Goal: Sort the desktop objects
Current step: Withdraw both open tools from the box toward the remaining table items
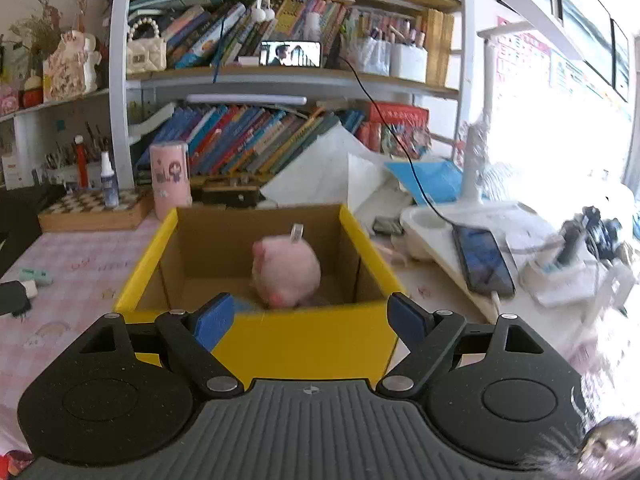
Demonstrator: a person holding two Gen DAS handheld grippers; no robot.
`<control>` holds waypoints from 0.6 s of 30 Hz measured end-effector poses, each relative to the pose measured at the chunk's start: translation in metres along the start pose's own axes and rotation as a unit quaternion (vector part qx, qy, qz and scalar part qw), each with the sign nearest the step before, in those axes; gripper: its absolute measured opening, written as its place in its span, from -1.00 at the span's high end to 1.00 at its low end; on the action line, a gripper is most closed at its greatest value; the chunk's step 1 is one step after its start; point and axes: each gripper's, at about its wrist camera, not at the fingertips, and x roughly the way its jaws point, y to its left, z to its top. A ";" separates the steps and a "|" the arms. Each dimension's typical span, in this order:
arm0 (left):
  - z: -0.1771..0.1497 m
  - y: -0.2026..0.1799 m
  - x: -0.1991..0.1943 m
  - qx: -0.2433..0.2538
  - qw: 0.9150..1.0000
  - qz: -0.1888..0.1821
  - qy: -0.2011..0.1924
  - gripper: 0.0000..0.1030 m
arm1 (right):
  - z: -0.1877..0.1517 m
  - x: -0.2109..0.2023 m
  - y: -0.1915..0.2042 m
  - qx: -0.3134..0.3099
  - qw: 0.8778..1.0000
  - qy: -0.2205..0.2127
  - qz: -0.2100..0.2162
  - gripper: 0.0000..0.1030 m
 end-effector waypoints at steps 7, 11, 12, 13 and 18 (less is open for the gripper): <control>-0.029 0.024 -0.018 -0.013 0.999 0.010 0.031 -0.41 | -0.033 -0.033 0.033 -0.002 1.000 0.023 0.003 -0.61; -0.046 0.036 -0.026 -0.030 0.998 0.020 0.060 -0.41 | -0.050 -0.046 0.053 -0.005 0.999 0.046 0.025 -0.61; -0.049 0.039 -0.028 -0.033 0.997 0.021 0.066 -0.41 | -0.053 -0.048 0.057 -0.005 0.998 0.051 0.030 -0.61; -0.051 0.043 -0.030 -0.035 0.997 0.021 0.070 -0.41 | -0.055 -0.050 0.061 -0.004 0.998 0.056 0.034 -0.61; -0.064 0.059 -0.037 -0.048 0.995 0.027 0.088 -0.42 | -0.064 -0.054 0.081 -0.002 0.994 0.090 0.062 -0.61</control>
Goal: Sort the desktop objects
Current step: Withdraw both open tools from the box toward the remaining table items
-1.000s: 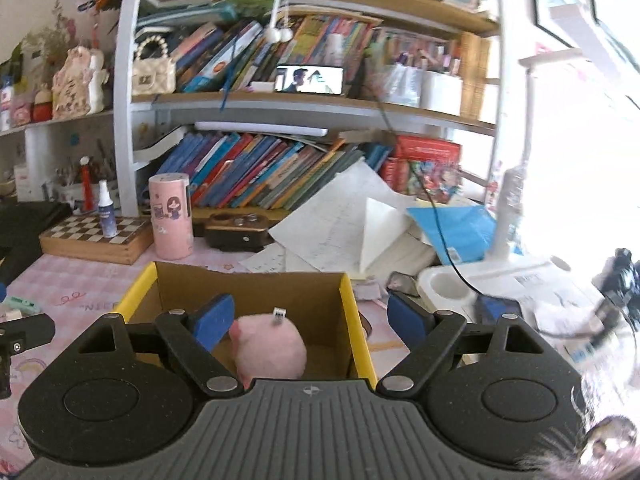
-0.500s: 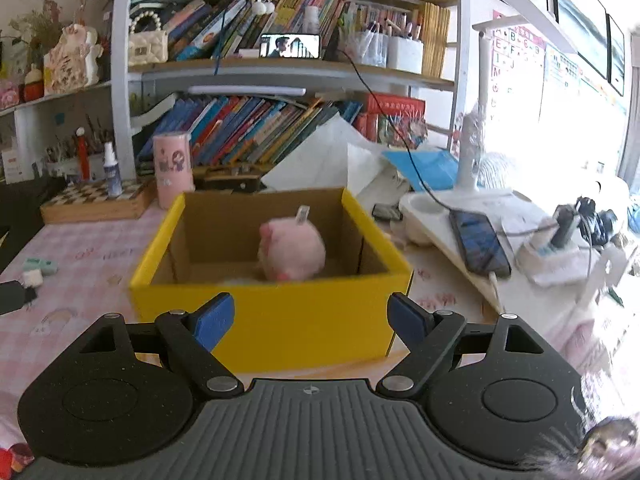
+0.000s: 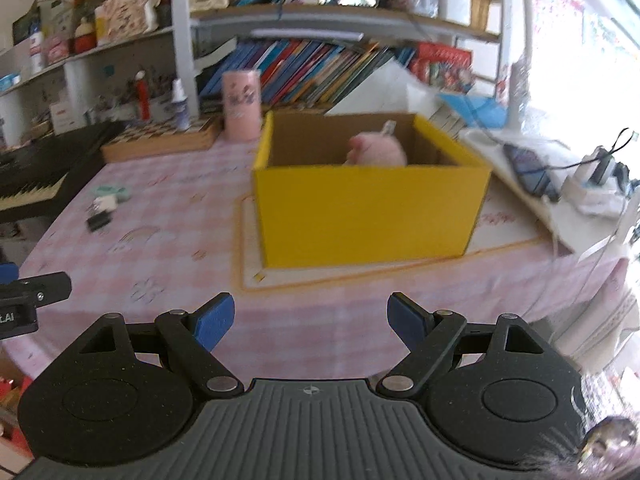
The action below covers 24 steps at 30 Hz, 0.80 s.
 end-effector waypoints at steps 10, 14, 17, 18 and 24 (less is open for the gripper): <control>-0.013 0.032 -0.005 -0.024 0.999 0.014 0.022 -0.42 | -0.004 0.006 0.042 -0.025 0.998 0.026 0.049 -0.61; -0.014 0.043 -0.006 -0.030 0.999 0.024 0.025 -0.42 | -0.003 0.008 0.055 -0.035 0.997 0.030 0.065 -0.60; -0.015 0.051 -0.007 -0.034 0.999 0.030 0.024 -0.42 | -0.001 0.010 0.066 -0.043 0.996 0.030 0.074 -0.60; -0.014 0.053 -0.007 -0.036 0.999 0.032 0.024 -0.42 | 0.000 0.010 0.069 -0.046 0.996 0.030 0.077 -0.60; -0.011 0.066 -0.006 -0.048 0.998 0.041 0.020 -0.42 | 0.004 0.014 0.087 -0.066 0.993 0.033 0.093 -0.60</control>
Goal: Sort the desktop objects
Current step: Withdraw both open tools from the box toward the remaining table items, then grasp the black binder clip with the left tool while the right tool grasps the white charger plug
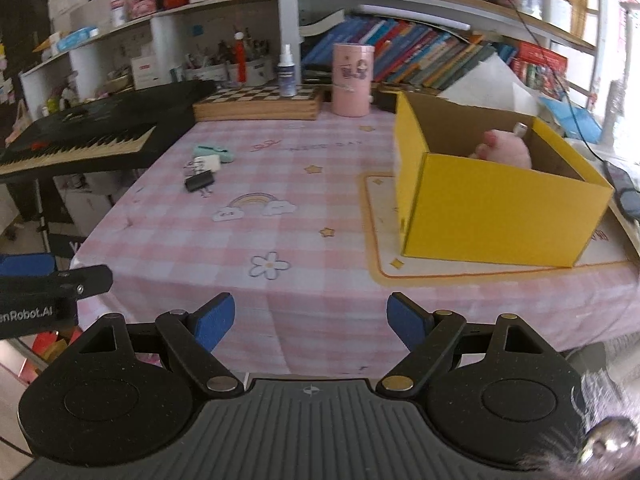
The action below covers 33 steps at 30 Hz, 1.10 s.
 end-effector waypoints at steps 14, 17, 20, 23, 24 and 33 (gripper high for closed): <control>0.007 0.010 0.022 -0.016 1.000 0.006 0.016 -0.42 | 0.015 0.026 0.012 -0.028 0.999 0.013 0.023 -0.55; 0.011 0.010 0.029 -0.020 1.000 0.008 0.019 -0.42 | 0.019 0.036 0.012 -0.031 0.999 0.017 0.030 -0.40; 0.018 0.011 0.040 -0.027 0.999 0.012 0.021 -0.42 | 0.027 0.048 0.012 -0.035 0.998 0.021 0.038 -0.25; 0.026 0.010 0.054 -0.032 0.999 0.015 0.025 -0.41 | 0.037 0.060 0.011 -0.042 0.998 0.024 0.045 -0.12; 0.029 0.009 0.058 -0.033 0.999 0.016 0.026 -0.40 | 0.041 0.065 0.010 -0.045 0.998 0.025 0.047 -0.11; 0.059 0.008 0.101 -0.055 0.998 0.035 0.017 -0.34 | 0.086 0.108 0.002 -0.058 0.996 0.003 0.067 -0.09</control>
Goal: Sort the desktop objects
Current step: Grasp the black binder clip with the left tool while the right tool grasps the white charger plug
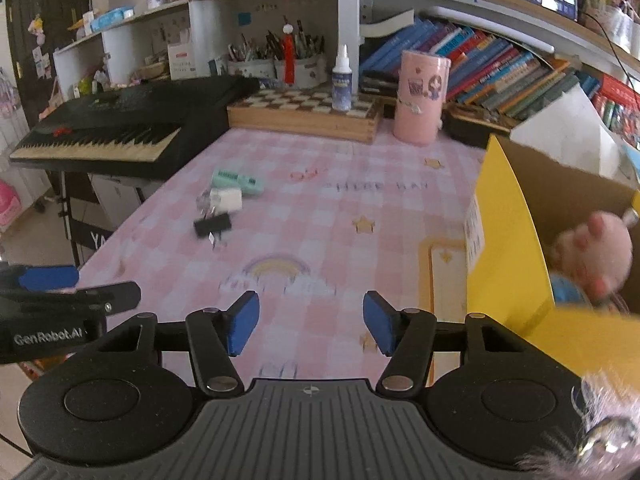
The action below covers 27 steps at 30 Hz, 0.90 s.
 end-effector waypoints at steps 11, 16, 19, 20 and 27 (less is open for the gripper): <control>0.032 -0.017 0.074 -0.068 0.997 0.025 0.015 -0.24 | 0.052 0.039 -0.027 -0.002 1.000 -0.025 0.012 -0.09; 0.045 -0.023 0.104 -0.089 0.995 0.042 0.021 -0.23 | 0.065 0.053 -0.033 -0.018 0.999 -0.022 0.018 -0.09; 0.048 -0.026 0.116 -0.090 0.995 0.046 0.023 -0.23 | 0.071 0.059 -0.035 -0.028 0.999 -0.021 0.021 -0.09; 0.049 -0.026 0.120 -0.088 0.994 0.052 0.026 -0.20 | 0.072 0.061 -0.036 -0.030 0.999 -0.021 0.023 -0.09; 0.049 -0.023 0.126 -0.078 0.995 0.058 0.033 0.14 | 0.080 0.076 -0.036 -0.039 0.998 -0.015 0.036 -0.09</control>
